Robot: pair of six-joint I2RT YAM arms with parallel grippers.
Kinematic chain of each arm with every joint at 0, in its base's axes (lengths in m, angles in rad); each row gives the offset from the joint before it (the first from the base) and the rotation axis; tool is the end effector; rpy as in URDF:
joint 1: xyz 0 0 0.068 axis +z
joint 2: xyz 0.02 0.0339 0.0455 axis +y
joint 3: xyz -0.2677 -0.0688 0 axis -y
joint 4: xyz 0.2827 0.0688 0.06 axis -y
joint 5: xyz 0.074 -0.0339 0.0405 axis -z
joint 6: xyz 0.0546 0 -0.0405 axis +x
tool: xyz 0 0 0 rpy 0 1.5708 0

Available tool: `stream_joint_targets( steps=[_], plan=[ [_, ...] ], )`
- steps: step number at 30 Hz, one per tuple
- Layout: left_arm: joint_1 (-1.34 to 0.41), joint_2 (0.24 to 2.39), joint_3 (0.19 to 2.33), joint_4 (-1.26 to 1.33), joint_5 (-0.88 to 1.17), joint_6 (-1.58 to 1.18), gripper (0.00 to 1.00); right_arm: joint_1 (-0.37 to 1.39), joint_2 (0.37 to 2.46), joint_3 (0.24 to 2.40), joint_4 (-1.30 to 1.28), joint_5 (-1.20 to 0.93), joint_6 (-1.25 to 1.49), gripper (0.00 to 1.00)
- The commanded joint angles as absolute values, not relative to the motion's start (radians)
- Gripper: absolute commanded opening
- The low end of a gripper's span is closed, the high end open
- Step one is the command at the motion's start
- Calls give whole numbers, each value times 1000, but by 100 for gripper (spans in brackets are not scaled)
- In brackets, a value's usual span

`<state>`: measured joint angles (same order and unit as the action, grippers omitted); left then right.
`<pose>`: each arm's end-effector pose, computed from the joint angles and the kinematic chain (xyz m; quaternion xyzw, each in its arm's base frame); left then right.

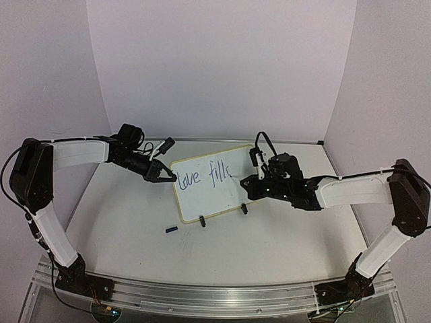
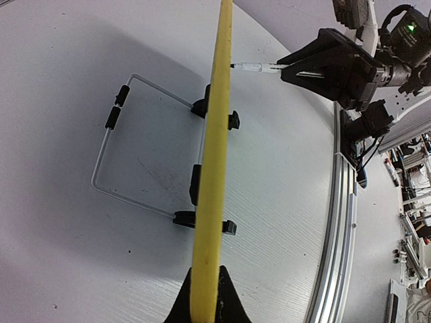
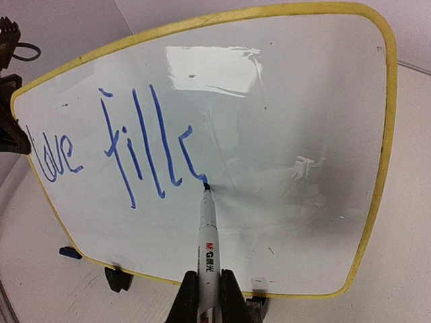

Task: Write a sentence on the whiteboard

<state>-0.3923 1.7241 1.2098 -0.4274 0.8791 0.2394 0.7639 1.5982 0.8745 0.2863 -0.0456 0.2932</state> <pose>0.3541 -0.1920 0.2032 0.3924 0.7771 -0.4249 0.2483 0.2838 0.2753 0.1844 -0.2086 0.8174 0.2873 0.4538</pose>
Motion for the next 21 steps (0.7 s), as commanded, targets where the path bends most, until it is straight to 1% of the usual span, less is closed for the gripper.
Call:
stream_joint_targets(
  steps=[1,10,15,21],
  plan=[
    [-404,1717,1239,-442,822,296,0,776,1573,851,286,-44,308,0],
    [-404,1715,1239,-443,823,295,0,799,1569,852,347,-77,330,0],
    [-403,1714,1239,-443,821,296,0,801,1493,827,387,-102,357,0],
    [-404,1711,1241,-445,817,292,0,800,1398,794,362,-94,354,0]
  ],
)
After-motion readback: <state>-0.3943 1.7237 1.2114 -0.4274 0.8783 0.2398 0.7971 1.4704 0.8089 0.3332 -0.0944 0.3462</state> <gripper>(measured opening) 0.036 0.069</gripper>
